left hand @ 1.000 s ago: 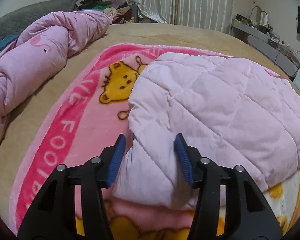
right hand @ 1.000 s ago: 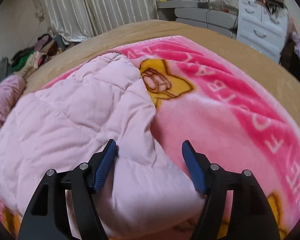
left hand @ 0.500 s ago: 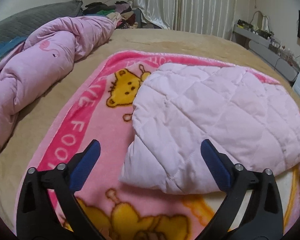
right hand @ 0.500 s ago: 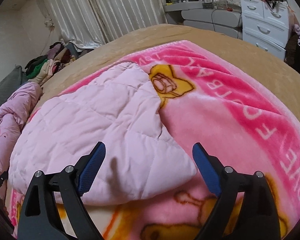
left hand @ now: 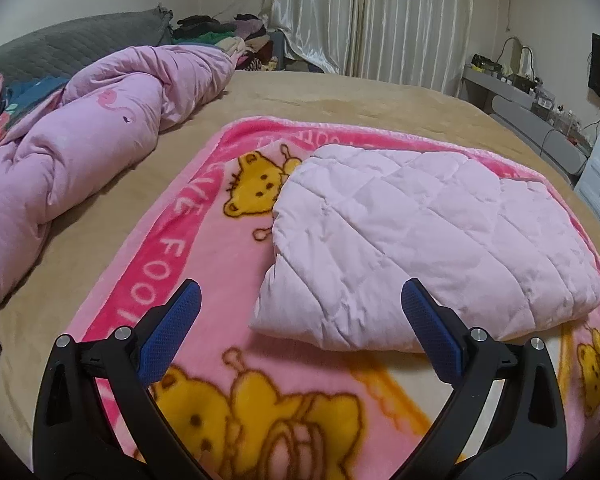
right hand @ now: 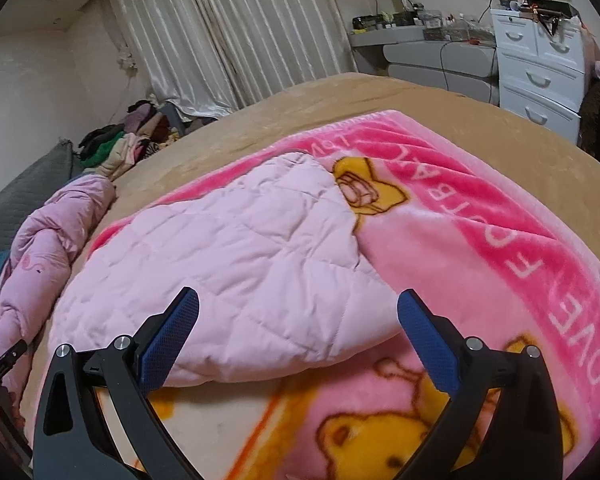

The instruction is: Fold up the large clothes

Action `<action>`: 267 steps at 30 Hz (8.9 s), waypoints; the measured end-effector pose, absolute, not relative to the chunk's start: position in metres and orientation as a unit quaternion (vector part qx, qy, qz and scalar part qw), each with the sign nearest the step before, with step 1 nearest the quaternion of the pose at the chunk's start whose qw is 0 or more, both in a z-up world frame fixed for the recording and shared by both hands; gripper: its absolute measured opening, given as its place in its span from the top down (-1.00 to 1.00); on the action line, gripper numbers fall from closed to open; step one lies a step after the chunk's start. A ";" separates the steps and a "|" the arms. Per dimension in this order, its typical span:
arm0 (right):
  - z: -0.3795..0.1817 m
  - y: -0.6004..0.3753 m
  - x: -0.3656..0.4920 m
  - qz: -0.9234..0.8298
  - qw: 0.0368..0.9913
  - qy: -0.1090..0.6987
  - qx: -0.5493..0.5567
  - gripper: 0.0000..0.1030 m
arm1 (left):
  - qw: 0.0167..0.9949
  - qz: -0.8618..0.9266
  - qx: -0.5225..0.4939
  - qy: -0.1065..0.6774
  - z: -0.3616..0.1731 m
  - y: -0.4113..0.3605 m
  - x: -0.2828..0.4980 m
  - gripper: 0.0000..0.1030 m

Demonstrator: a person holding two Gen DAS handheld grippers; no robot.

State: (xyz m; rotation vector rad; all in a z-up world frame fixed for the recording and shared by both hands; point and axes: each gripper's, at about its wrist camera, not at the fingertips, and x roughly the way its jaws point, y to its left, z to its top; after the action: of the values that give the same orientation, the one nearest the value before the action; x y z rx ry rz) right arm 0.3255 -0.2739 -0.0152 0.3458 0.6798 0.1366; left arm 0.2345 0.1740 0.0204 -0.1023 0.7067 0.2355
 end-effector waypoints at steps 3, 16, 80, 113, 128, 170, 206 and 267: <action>-0.011 -0.269 0.317 0.073 0.926 0.328 0.170 -0.92 | 0.931 0.116 -0.051 0.343 0.022 0.173 0.228 -0.82; -0.013 -0.254 0.290 0.069 0.928 0.326 0.166 -0.92 | 0.926 0.121 -0.046 0.356 0.011 0.169 0.207 -0.82; -0.124 -0.268 0.406 0.105 0.822 0.381 0.410 -0.48 | 0.787 0.016 -0.507 0.351 -0.114 0.229 0.310 -0.84; -0.016 -0.226 0.335 0.145 0.927 0.312 0.151 0.46 | 0.904 0.016 -0.273 0.330 -0.018 0.194 0.250 0.48; -0.009 -0.233 0.281 0.154 0.933 0.297 0.136 0.47 | 0.910 0.014 -0.261 0.322 -0.011 0.196 0.210 0.48; -0.066 -0.308 0.167 0.098 0.884 0.374 0.261 -0.85 | 0.889 0.071 -0.271 0.361 -0.056 0.201 0.082 -0.71; -0.007 -0.164 0.027 0.149 0.940 0.308 0.000 -0.92 | 0.935 0.021 -0.144 0.323 0.006 0.088 -0.002 -0.82; -0.008 -0.160 0.027 0.153 0.941 0.303 0.008 -0.92 | 0.934 0.034 -0.122 0.333 0.007 0.083 -0.003 -0.82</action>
State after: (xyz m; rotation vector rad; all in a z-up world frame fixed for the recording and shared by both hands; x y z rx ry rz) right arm 0.0274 -0.1599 -0.0083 0.0162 0.6177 0.3127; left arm -0.0028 0.0826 0.0067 -0.2497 0.6820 0.0704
